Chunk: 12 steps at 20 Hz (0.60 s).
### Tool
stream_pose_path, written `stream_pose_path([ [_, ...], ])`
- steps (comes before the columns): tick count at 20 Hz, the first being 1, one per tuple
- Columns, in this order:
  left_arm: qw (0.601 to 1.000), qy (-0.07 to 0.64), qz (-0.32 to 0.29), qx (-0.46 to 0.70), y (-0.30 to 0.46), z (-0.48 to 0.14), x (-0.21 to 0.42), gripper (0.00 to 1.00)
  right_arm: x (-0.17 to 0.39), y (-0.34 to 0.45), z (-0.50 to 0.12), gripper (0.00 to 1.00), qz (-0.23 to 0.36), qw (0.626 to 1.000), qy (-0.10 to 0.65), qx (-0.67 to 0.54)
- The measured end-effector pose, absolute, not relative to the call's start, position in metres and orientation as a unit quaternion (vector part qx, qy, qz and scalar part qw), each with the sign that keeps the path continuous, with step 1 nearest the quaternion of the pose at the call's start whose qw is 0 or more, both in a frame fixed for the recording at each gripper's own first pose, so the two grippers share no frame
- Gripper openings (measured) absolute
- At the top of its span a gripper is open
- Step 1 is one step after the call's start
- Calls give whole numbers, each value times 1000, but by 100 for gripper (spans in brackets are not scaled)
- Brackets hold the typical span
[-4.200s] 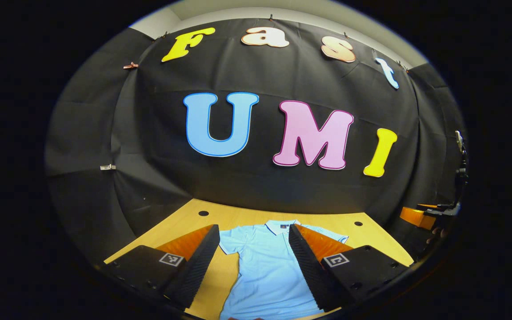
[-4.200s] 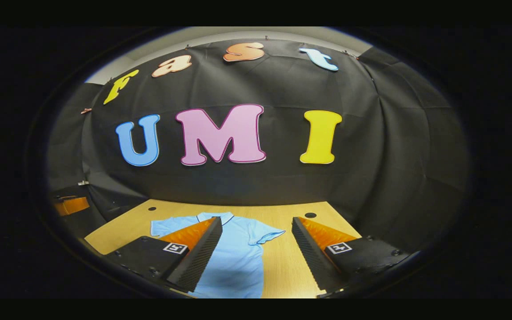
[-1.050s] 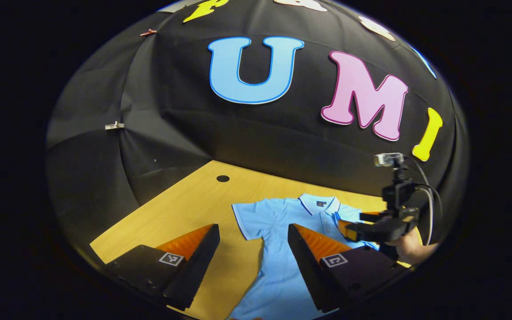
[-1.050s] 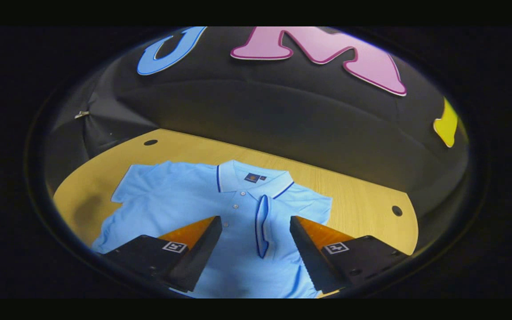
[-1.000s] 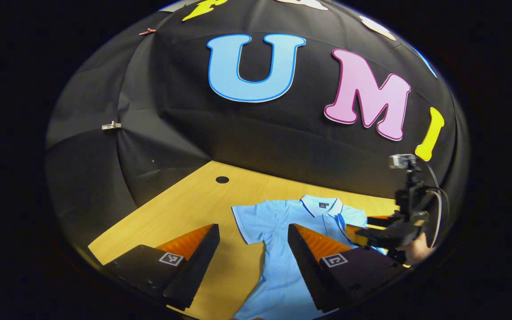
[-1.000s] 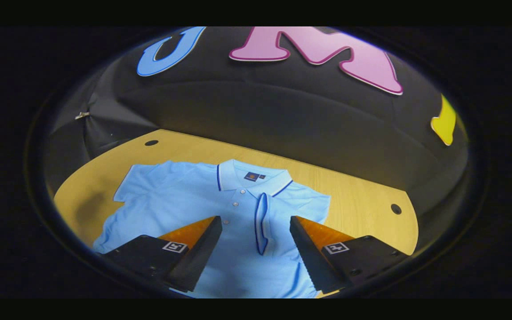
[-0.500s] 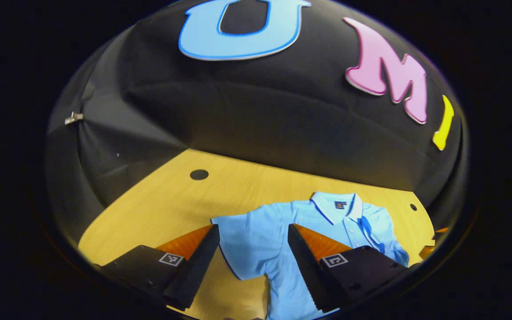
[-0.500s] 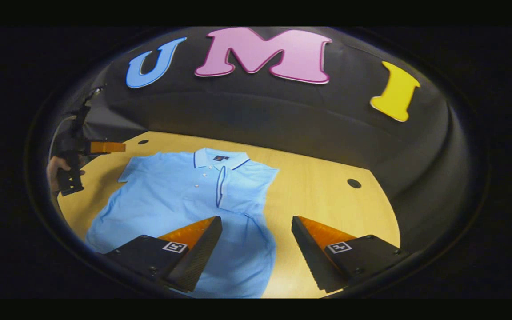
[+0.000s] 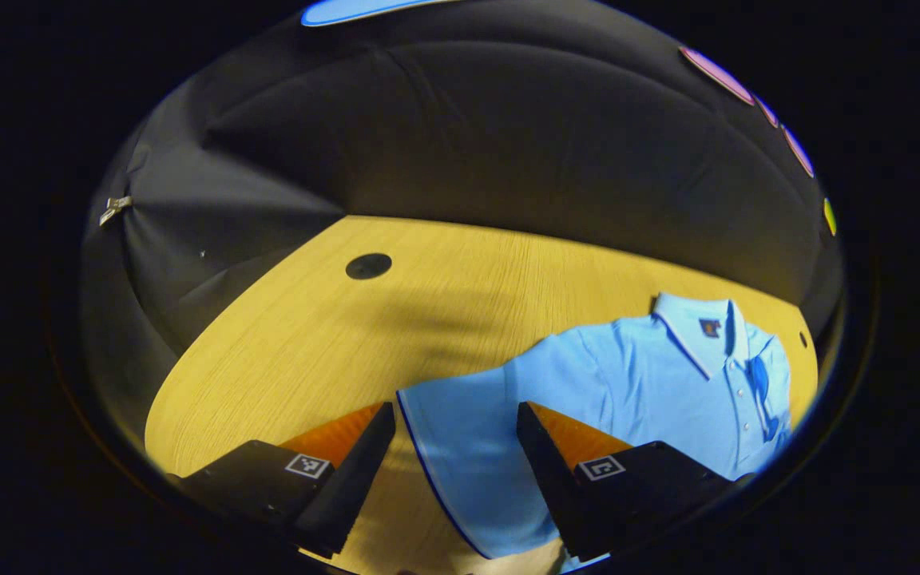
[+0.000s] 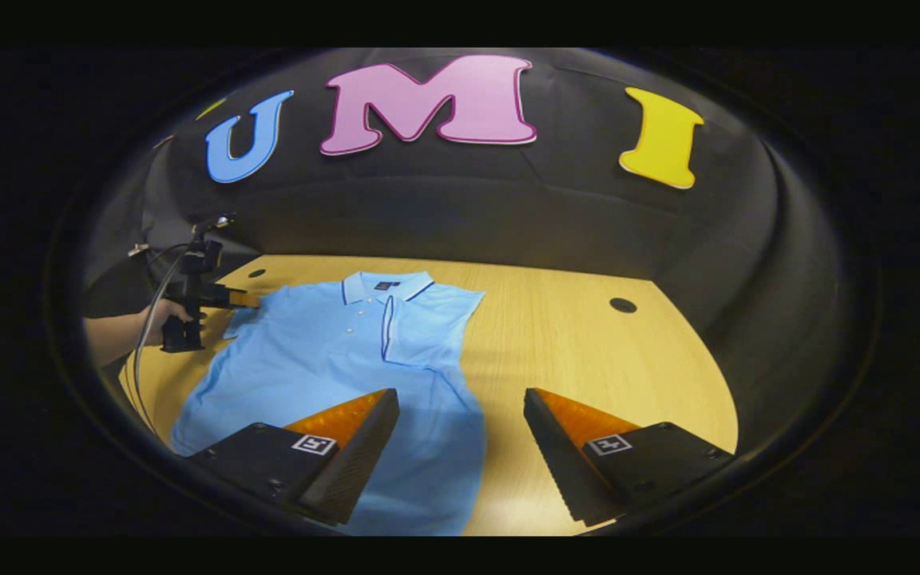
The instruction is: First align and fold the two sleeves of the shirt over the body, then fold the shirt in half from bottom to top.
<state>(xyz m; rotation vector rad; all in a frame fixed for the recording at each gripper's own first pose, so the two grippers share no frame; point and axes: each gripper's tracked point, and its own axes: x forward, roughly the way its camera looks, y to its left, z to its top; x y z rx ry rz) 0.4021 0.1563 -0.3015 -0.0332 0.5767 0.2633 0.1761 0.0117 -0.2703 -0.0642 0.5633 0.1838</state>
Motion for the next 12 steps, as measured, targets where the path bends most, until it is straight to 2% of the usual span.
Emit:
stream_pose_path([
  [3,953,280,118,-15,153,-302,408,100,169,14,-283,98,96,954,285,-17],
  [5,955,281,96,-7,145,-302,412,88,165,8,-289,98,89,954,284,-16],
  [8,959,274,77,2,129,-302,421,40,160,0,-299,98,78,952,295,-3],
  [10,960,264,89,4,127,-303,426,10,163,-11,-298,98,68,952,298,1],
  [12,960,261,101,15,127,-299,424,6,165,-22,-295,96,57,955,291,-2],
])
